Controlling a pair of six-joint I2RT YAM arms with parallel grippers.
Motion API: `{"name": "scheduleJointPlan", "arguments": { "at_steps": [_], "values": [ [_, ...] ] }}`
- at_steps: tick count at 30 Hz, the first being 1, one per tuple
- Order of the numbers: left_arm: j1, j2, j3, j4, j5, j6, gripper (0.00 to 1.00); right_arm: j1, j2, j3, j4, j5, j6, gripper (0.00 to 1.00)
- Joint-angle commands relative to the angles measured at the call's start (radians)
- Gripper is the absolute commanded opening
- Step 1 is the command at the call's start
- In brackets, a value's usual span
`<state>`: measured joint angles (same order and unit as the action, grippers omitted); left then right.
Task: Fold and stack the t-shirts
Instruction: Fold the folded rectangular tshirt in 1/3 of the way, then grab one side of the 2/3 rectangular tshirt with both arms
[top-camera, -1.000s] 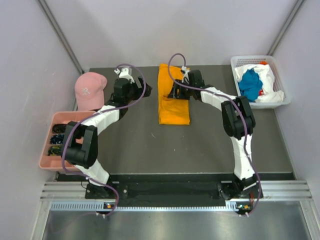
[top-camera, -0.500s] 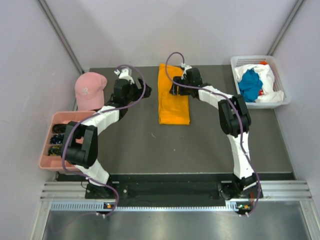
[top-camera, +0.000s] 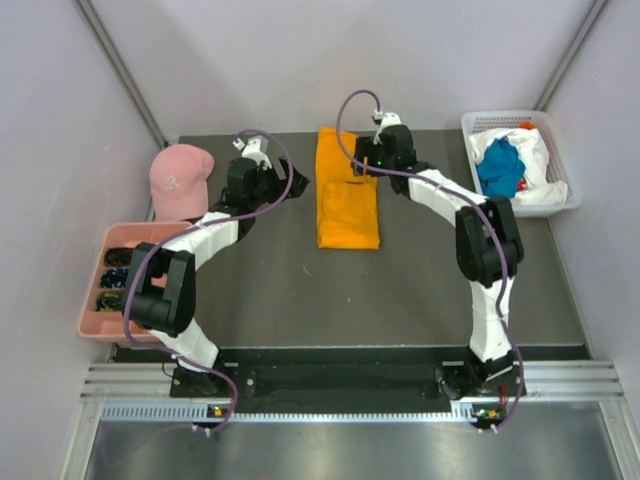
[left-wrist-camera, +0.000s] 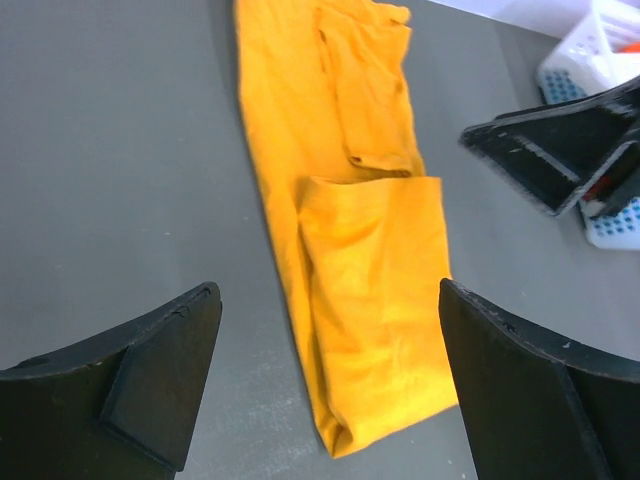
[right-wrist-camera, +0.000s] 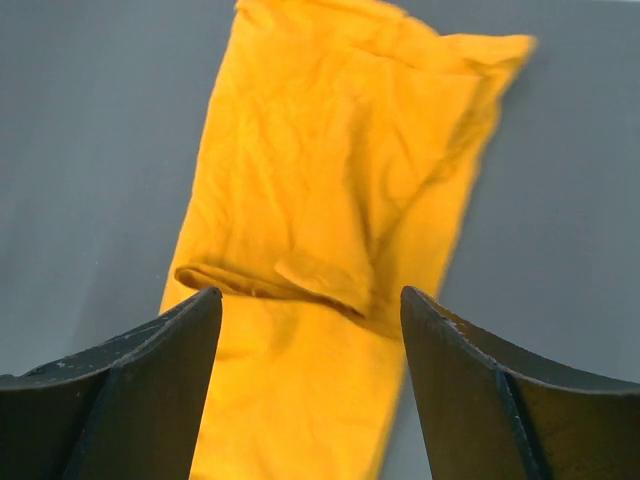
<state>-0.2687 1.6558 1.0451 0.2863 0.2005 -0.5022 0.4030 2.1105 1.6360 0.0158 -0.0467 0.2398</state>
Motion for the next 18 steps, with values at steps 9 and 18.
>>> {"name": "scheduleJointPlan", "arguments": {
  "at_steps": [9,18],
  "values": [
    [-0.147,-0.033,-0.135,0.011,0.005,-0.018,0.93,0.010,-0.408,-0.372,-0.128,0.151,0.142,0.74],
    [-0.219,-0.125,-0.365,0.065,-0.084,-0.072,0.93,0.039,-0.567,-0.695,-0.120,0.065,0.251,0.74]
  ]
}}
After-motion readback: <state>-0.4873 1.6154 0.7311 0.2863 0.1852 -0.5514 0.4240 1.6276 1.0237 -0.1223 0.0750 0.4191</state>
